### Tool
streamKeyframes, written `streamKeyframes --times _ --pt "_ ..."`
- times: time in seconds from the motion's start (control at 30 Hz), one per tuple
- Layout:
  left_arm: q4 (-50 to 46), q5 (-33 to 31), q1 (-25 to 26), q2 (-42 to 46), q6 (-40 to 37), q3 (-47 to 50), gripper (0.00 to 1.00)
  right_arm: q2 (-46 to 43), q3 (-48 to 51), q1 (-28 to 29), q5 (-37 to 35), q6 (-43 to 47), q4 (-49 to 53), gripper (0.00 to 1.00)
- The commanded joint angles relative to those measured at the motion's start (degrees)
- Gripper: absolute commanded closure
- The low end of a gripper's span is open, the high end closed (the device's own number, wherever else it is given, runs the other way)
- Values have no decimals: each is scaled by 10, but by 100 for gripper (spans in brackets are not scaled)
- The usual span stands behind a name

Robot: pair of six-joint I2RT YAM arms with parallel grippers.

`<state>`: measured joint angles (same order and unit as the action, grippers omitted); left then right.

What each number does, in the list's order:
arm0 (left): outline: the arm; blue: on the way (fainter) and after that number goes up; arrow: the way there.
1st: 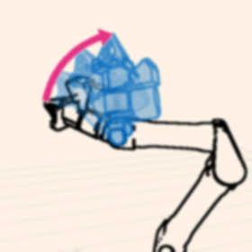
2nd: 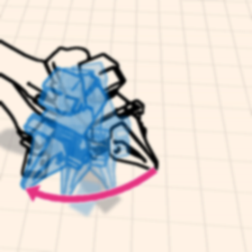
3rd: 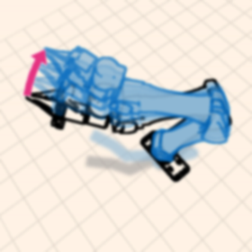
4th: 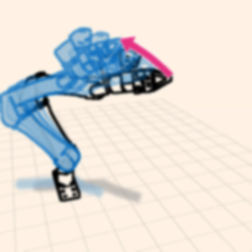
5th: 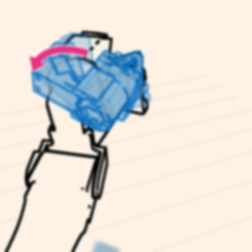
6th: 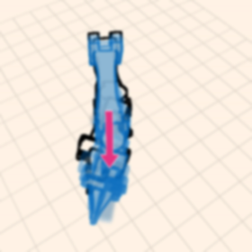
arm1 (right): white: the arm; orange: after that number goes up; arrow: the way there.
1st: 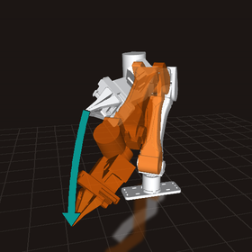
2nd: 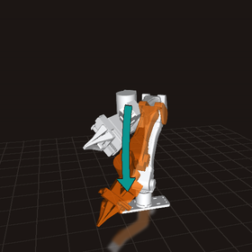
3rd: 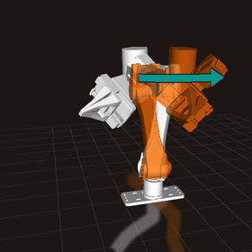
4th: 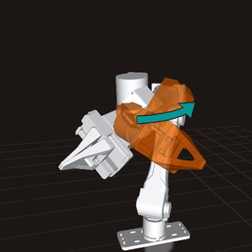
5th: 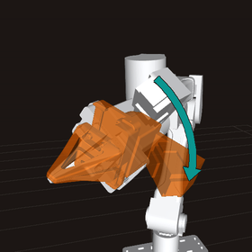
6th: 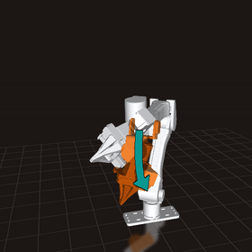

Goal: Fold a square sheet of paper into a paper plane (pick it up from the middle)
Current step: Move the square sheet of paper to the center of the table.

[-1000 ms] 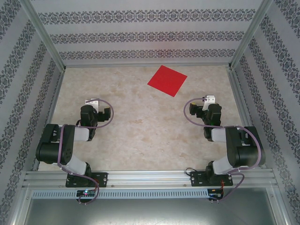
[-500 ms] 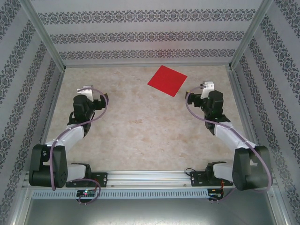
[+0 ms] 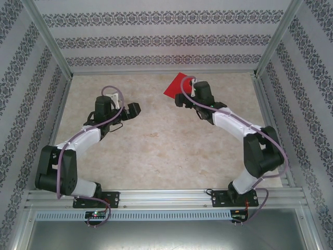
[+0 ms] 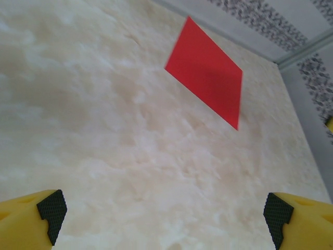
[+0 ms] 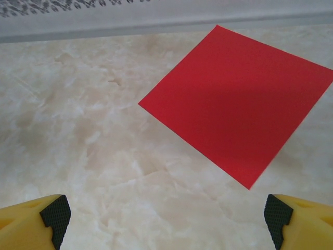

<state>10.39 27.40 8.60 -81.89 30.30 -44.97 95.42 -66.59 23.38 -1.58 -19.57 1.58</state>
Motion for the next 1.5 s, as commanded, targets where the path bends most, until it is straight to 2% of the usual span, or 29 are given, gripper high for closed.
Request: streamKeyframes --times 0.0,0.43,0.77,0.93,1.47 --pt "-23 46 18 -18 31 -32 0 45 -58 9 -43 -50 57 2" --pt "-22 59 51 -72 37 -63 0 252 -267 -24 -63 -111 176 3" --pt "-70 39 60 -78 10 -72 0 363 -412 -40 -83 -115 277 6" --pt "-91 29 61 -76 -5 -74 0 406 -472 -43 -66 -110 331 7" --pt "-134 14 61 -72 -32 -72 0 455 -517 -42 -67 -119 396 13"
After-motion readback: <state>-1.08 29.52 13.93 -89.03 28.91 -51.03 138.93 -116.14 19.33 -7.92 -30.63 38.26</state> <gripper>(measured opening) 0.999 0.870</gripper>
